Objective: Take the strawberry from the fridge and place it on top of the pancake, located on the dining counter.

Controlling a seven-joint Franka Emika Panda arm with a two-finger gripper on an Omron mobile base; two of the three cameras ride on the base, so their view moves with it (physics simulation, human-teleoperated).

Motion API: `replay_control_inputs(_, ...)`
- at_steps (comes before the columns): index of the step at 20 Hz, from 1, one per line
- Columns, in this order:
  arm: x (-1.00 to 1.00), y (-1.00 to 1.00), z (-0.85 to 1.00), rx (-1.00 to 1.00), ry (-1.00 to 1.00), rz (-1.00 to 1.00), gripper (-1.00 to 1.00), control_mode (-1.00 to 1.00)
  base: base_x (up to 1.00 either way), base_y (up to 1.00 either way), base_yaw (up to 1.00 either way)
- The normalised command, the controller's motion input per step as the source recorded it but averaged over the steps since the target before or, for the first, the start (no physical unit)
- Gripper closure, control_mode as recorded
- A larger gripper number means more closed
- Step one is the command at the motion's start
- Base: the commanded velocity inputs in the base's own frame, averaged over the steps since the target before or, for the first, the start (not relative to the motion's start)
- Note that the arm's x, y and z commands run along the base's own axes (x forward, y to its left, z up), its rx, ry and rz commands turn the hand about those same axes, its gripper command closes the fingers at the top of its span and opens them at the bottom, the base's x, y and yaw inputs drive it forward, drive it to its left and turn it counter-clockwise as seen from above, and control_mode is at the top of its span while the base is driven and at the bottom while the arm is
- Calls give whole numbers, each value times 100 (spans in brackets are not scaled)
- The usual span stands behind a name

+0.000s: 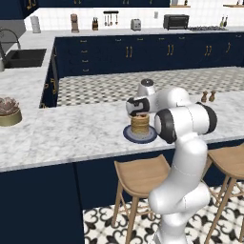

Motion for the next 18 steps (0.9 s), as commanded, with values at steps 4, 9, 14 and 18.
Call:
replay_control_inputs(4,-4,0,-16,0,0,0,-100,-100,0,0,0)
replay_control_inputs(9,-10,0,-2,0,0,0,-100,-100,0,0,0)
replay_control_inputs(14,-33,3,43,0,-2,0,-100,-100,0,0,0)
replay_control_inputs(18,-99,20,66,0,-4,0,-100,-100,0,0,0)
